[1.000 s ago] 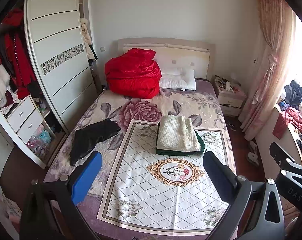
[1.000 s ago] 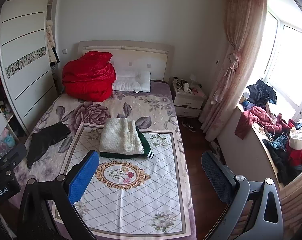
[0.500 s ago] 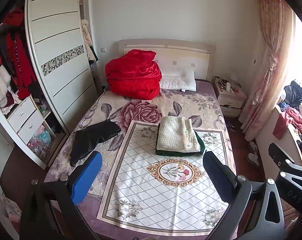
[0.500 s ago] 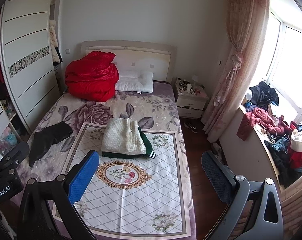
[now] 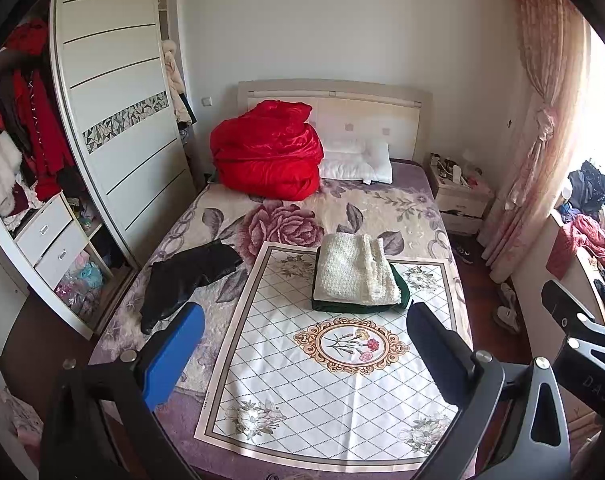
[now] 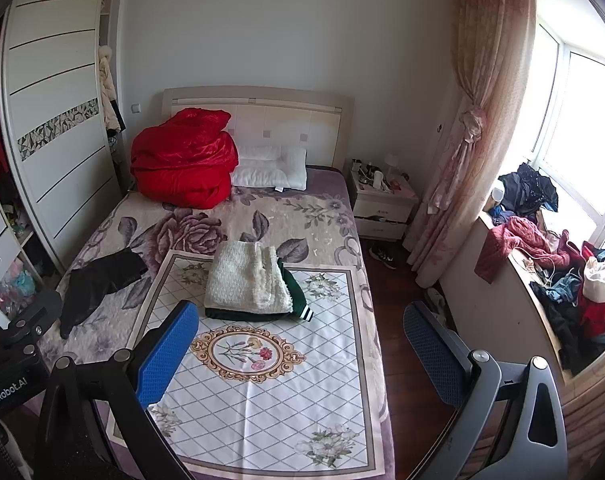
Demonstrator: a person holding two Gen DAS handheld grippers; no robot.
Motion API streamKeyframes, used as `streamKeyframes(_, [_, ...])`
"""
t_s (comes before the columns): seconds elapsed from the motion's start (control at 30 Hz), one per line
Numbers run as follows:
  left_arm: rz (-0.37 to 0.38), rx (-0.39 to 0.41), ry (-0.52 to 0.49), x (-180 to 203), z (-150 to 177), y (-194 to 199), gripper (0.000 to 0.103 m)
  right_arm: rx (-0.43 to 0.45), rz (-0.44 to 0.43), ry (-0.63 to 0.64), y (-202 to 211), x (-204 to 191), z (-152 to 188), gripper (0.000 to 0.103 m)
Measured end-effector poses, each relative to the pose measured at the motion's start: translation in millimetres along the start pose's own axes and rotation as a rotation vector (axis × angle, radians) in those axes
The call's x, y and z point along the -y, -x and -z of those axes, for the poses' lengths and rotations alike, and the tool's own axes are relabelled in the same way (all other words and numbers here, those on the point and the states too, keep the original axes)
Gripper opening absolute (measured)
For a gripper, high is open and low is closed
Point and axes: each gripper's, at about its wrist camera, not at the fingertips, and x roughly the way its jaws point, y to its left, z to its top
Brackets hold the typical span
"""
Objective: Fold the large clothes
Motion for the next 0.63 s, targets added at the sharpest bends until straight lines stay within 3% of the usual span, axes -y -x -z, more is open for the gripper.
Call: streamKeyframes(0.63, [-0.004,0.001,0.01,-1.9,2.1,2.3,0.103,0.002,0.0,0.0,1.6,-1.1,0.4,0.103])
